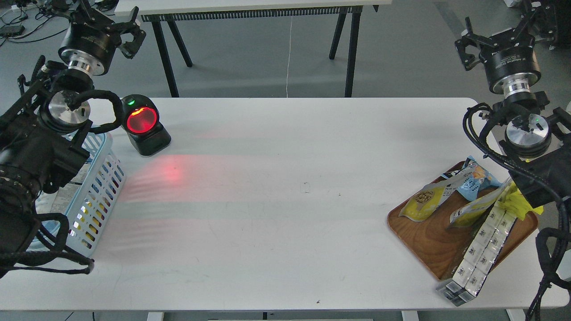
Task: Scan snack and place in basket
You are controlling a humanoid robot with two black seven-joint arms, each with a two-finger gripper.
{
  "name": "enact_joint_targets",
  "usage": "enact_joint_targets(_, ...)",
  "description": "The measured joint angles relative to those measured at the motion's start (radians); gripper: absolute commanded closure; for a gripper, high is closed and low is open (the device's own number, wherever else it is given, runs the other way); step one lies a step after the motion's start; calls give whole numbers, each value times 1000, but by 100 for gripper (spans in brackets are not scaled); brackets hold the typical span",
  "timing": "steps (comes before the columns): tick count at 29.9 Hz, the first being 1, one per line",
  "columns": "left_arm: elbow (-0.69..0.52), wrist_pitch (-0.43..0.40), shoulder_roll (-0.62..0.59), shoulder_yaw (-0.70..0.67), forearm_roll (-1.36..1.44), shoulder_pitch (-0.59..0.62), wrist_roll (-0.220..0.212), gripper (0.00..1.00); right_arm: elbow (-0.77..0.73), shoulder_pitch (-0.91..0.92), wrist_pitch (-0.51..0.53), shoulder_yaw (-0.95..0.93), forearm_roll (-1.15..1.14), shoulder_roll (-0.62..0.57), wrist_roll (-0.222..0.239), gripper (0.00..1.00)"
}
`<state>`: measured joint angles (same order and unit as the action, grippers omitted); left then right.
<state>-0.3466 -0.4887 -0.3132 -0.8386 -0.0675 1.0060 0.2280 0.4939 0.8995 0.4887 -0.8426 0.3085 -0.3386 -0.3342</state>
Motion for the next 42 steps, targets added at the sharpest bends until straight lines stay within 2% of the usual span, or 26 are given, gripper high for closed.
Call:
enact_joint_targets(7,0,0,2,-1,-1,0,2,0,1,13,0,21,-11,-16,0,1)
enact_joint_targets(11,0,0,1,-7,-1,2,3,0,19,67,0,96,-44,-70,-2,1)
enact_joint_targets(16,0,0,-1,-11,-2,2,21,0,112,162,0,281,-104,-186,-32,1)
enact_joint_targets(19,1,0,-4,-7,-2,2,31,0,172,238,0,382,-163,-265,-70,1)
enact_joint_targets(23,-2,0,-4,-6,0,2,35,0,248,338,0,454,-329,-350,-114,1)
enact_joint_targets(32,-6,0,1,-13,-2,2,58,0,435,479,1,486,-840,-379,-122,3)
enact_joint_targets(34,-6,0,4,-11,-2,2,58,0,483,516,1,515,-957,-379,-136,3)
enact_joint_targets(42,-9,0,7,-11,-2,-2,71,0,682,777,0,852,-1223,-371,-155,3)
